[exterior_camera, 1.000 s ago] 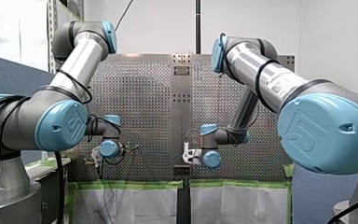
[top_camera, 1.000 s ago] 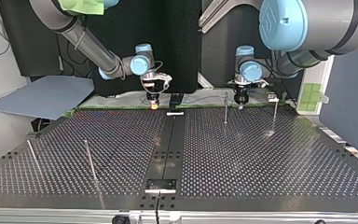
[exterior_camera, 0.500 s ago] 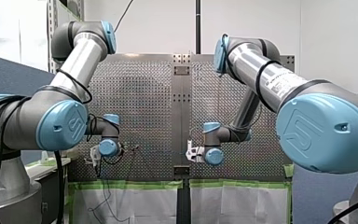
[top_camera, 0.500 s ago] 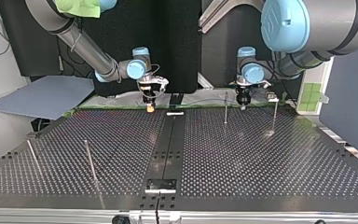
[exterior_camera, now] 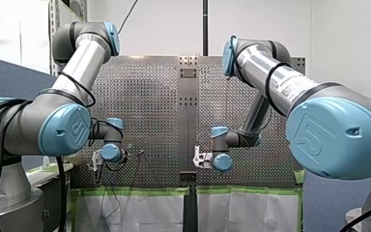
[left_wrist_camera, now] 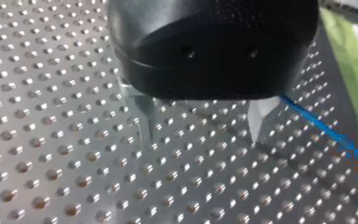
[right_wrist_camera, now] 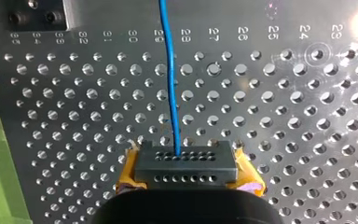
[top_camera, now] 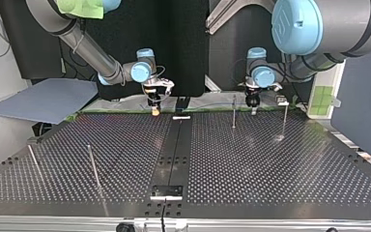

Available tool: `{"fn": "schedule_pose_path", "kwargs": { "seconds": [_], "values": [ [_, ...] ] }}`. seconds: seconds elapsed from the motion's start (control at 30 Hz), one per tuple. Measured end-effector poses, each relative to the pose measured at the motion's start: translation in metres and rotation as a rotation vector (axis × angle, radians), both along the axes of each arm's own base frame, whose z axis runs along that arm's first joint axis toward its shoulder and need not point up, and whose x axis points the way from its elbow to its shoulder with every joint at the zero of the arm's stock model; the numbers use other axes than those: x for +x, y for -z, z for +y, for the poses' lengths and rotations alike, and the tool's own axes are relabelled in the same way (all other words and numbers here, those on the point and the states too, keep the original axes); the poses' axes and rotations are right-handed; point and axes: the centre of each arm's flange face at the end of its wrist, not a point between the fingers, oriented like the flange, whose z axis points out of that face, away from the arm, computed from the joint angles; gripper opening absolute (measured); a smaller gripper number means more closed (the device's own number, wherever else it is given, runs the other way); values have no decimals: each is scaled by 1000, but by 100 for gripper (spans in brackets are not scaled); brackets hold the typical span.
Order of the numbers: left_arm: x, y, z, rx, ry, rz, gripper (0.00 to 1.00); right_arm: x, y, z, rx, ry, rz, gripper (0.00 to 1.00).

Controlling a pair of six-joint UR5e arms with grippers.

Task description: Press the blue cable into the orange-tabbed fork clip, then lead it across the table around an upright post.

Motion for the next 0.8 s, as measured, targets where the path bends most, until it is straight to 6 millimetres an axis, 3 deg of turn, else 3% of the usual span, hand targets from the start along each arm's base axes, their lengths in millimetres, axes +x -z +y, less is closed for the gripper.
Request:
{"fn": "schedule_pose_path", "kwargs": {
  "seconds": [0.4,0.8],
  "values": [
    [-15,7,-7,-58,52,111,100,-6,2,-2,13,7,21,0],
    [-60,25,-11,-74,92,207,100,-9,4,0,28,5,53,0]
  ]
}}
